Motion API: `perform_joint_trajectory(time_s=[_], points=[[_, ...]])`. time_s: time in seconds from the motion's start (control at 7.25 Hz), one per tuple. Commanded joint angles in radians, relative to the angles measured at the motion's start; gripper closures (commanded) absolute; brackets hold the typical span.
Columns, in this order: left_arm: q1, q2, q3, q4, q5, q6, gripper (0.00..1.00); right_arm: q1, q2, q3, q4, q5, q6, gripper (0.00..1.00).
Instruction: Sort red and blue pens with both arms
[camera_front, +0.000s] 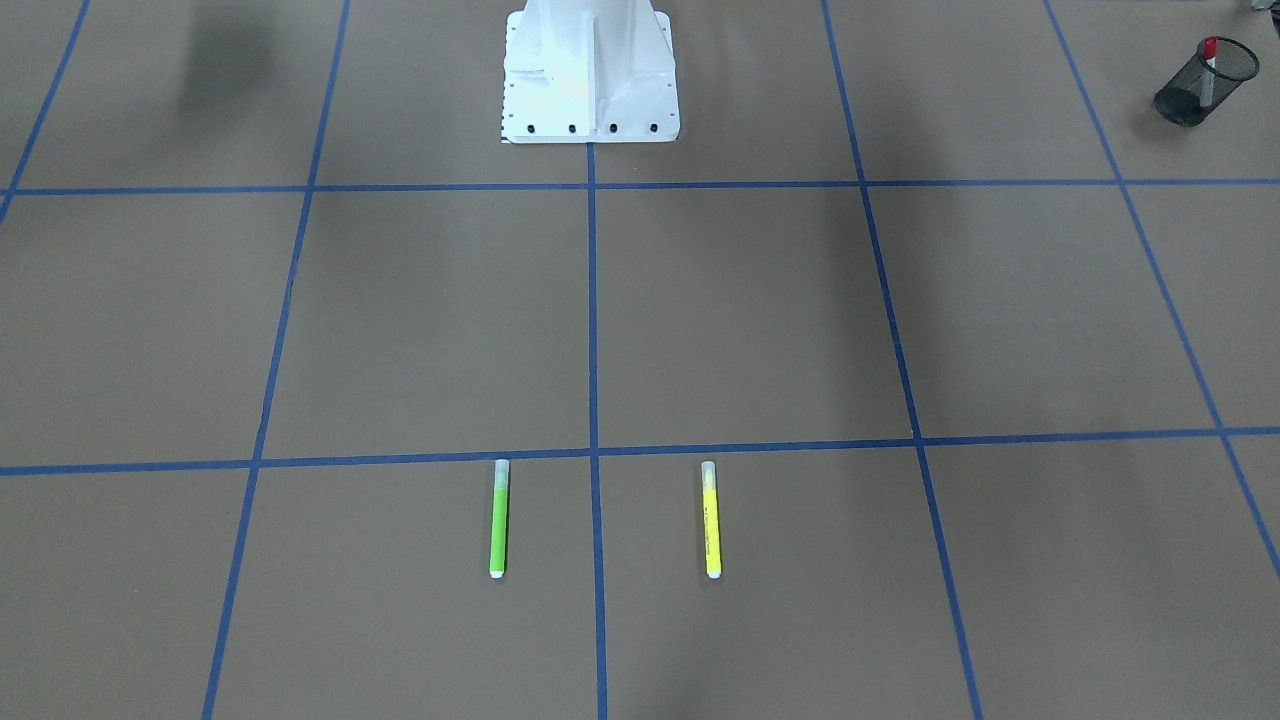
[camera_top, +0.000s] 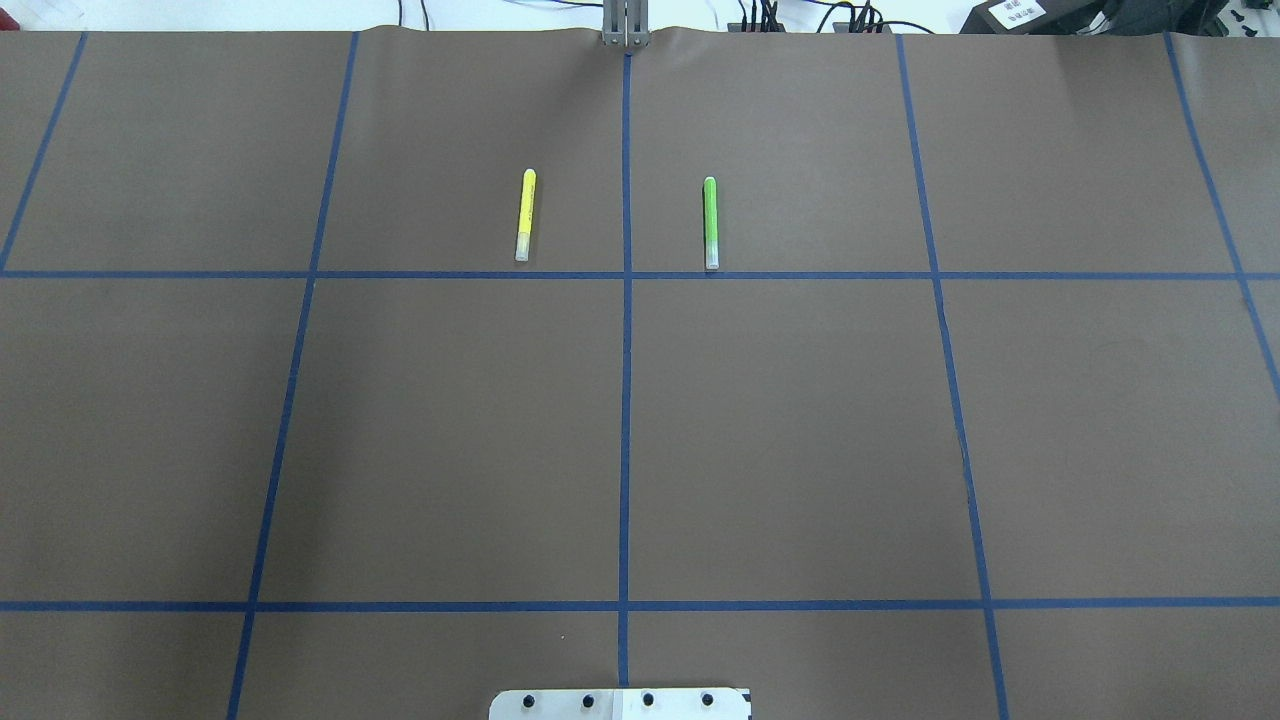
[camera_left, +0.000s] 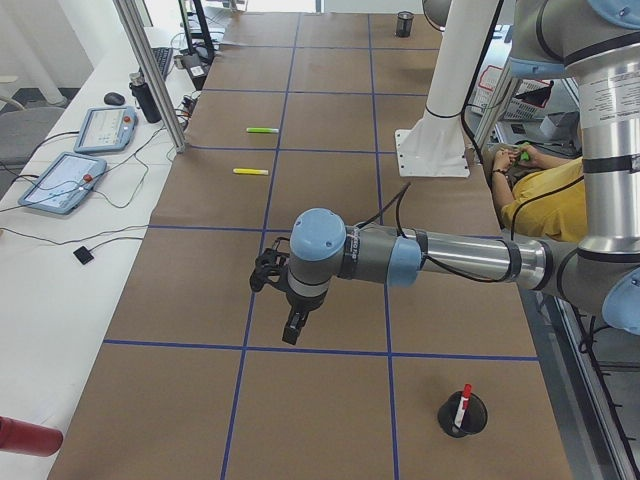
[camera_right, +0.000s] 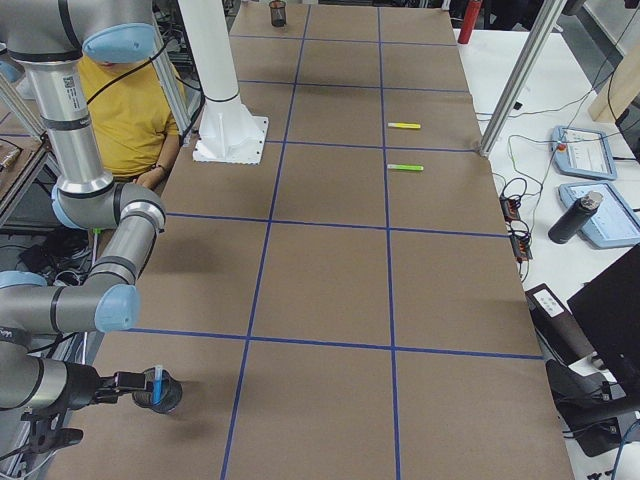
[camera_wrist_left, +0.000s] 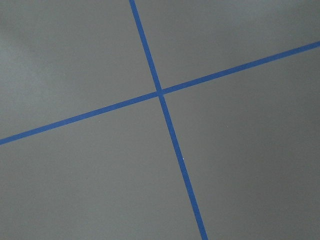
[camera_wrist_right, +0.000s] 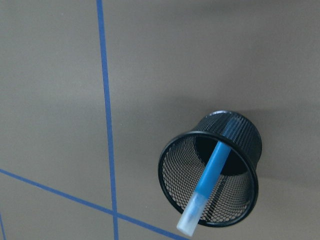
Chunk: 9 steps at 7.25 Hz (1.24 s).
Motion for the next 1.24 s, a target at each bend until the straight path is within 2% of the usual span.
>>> perform_joint_trajectory(time_s=[0.0,0.55,0.69,1.1], points=[[0.0,0.01,0.0,-0.001,0.0,0.0,0.0,-0.261,0.001,0.079,0.167,0.096,0.097,0.0],[0.0,0.009,0.0,-0.001,0.0,0.0,0.0,-0.725,0.024,0.086,0.49,0.163,0.113,0.0],[0.0,0.01,0.0,-0.001,0.0,-0.001,0.0,-0.847,0.047,0.08,0.526,0.159,0.112,0.0],[0.0,0.009,0.0,-0.003,-0.003,-0.012,0.0,-1.108,0.191,0.067,0.523,0.154,0.135,0.0]])
